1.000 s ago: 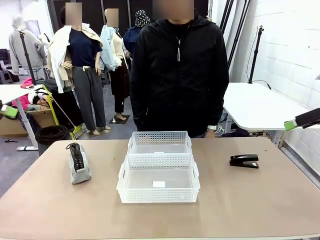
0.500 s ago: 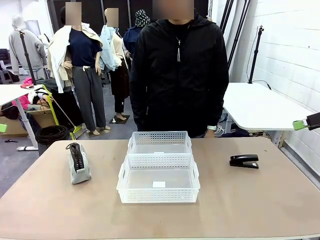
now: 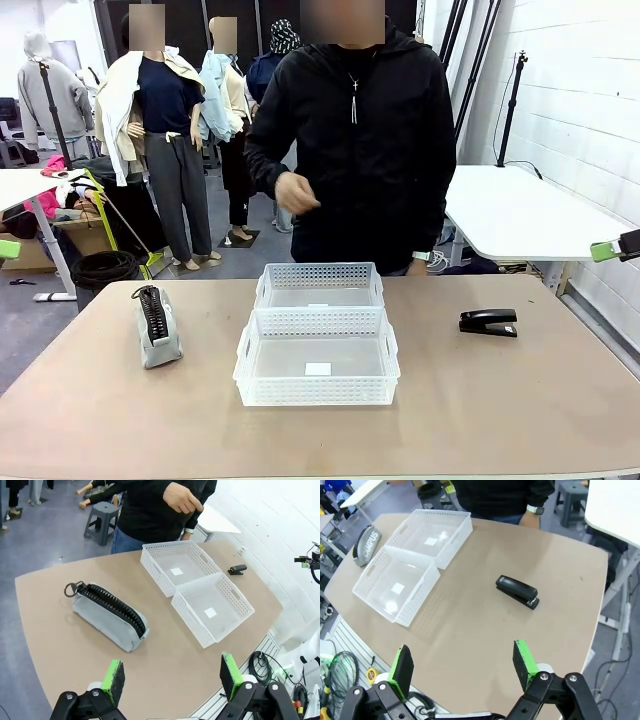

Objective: Distribute items into two baskets.
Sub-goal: Pick up the Pencil pouch that the person points to.

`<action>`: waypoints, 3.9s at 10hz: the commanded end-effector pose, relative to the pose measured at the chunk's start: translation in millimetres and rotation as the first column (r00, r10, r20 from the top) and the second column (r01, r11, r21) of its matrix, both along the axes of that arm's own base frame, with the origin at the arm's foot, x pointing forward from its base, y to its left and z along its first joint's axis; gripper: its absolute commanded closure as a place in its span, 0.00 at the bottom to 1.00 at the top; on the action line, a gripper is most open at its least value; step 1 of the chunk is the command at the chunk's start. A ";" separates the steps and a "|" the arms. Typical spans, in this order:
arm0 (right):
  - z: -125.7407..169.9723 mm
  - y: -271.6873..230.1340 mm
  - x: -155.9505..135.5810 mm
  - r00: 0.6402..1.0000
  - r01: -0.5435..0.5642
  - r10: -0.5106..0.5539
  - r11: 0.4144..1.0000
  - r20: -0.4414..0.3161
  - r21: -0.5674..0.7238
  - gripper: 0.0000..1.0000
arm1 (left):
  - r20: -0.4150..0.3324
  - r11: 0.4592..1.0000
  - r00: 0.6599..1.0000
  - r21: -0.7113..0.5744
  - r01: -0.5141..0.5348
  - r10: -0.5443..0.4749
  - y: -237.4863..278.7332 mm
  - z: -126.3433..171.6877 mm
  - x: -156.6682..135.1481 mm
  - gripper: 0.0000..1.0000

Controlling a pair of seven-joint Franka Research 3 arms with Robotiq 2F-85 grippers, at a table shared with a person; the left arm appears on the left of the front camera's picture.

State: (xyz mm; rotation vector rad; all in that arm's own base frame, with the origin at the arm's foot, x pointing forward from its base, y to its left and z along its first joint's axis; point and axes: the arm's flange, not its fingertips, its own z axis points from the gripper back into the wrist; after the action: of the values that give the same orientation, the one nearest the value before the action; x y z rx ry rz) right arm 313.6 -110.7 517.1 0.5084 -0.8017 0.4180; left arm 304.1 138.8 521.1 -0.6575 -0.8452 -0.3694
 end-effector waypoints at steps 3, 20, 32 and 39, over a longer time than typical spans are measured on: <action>0.0 0.0 0.0 1.000 0.000 0.000 1.000 0.000 0.000 0.00 | 0.000 1.000 1.000 0.000 0.000 0.000 0.0 0.0 0.0 0.00; 0.0 0.0 0.0 1.000 0.000 0.000 1.000 0.000 0.000 0.00 | 0.000 1.000 1.000 0.000 0.000 0.000 0.0 0.0 0.0 0.00; 0.0 0.0 0.0 1.000 0.000 0.000 1.000 0.000 0.000 0.00 | -0.291 0.939 0.932 0.323 -0.117 0.215 -80.8 14.2 159.5 0.00; 0.0 0.0 0.0 1.000 0.000 0.000 1.000 0.000 0.000 0.00 | -0.314 0.767 0.779 0.562 -0.308 0.543 -146.9 -13.1 218.4 0.00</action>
State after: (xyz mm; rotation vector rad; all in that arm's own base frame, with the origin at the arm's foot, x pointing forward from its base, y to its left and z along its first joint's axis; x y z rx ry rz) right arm 312.8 -111.8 516.9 0.4916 -0.8067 0.4248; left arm 518.6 0.4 514.4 -0.1152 -0.3989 -0.0646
